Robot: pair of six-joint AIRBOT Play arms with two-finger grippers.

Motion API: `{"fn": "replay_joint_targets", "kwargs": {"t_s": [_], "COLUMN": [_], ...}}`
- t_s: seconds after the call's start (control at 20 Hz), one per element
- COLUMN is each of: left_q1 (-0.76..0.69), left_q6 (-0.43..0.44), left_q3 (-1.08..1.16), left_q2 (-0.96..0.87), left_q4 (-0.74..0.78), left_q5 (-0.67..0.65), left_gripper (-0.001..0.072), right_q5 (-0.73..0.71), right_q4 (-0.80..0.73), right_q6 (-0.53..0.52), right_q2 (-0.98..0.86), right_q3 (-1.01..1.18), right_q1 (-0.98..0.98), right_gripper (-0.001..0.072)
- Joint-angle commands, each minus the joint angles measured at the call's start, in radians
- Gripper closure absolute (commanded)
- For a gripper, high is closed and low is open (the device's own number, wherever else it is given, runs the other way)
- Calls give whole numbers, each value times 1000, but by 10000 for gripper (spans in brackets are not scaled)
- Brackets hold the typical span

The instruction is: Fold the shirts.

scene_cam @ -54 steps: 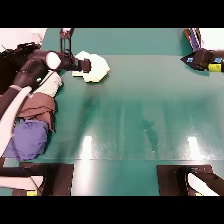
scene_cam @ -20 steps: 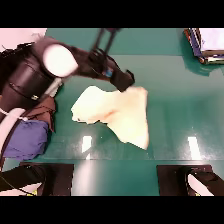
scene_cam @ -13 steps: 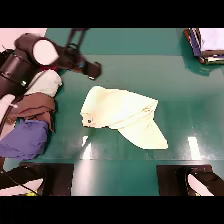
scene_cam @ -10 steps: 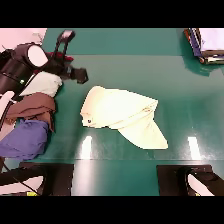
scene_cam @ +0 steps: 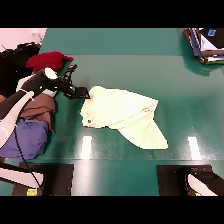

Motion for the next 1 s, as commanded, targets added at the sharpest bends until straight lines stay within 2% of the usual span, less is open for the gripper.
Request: {"fn": "replay_joint_targets", "kwargs": {"t_s": [0.0,0.05,0.15,0.2,0.35,0.55,0.6,0.65,0.7,0.75,0.85,0.95], "left_q1": [-8,-12,-13,-9,30,82,83,83,83,83,83,83], "left_q6": [50,50,49,48,45,46,46,46,45,39,39,39], "left_q3": [-7,-6,-6,5,101,248,275,292,302,303,303,303], "left_q2": [-40,-40,-40,-39,4,100,108,114,114,114,112,112], "left_q4": [-79,-86,-90,-88,-72,-33,-19,-5,-5,-7,-5,-5], "left_q5": [10,10,13,10,-24,-20,-23,-26,-33,-37,-50,-62], "left_gripper": [69,209,550,680,685,684,684,684,684,684,684,684], "right_q5": [15,18,33,55,196,275,278,281,285,283,222,108], "right_q4": [0,-2,-4,-13,-11,-28,-35,-33,-24,-24,-9,16], "right_q6": [0,0,0,0,15,19,22,22,21,13,-39,-40], "right_q2": [-6,-5,-6,-6,10,137,163,179,180,173,145,98], "right_q3": [1,1,1,1,-54,-437,-556,-688,-803,-915,-1069,-1154], "right_q1": [1,1,0,-5,-62,-224,-267,-313,-341,-349,-313,-235], "right_gripper": [698,698,698,698,698,695,560,255,201,205,276,276]}}
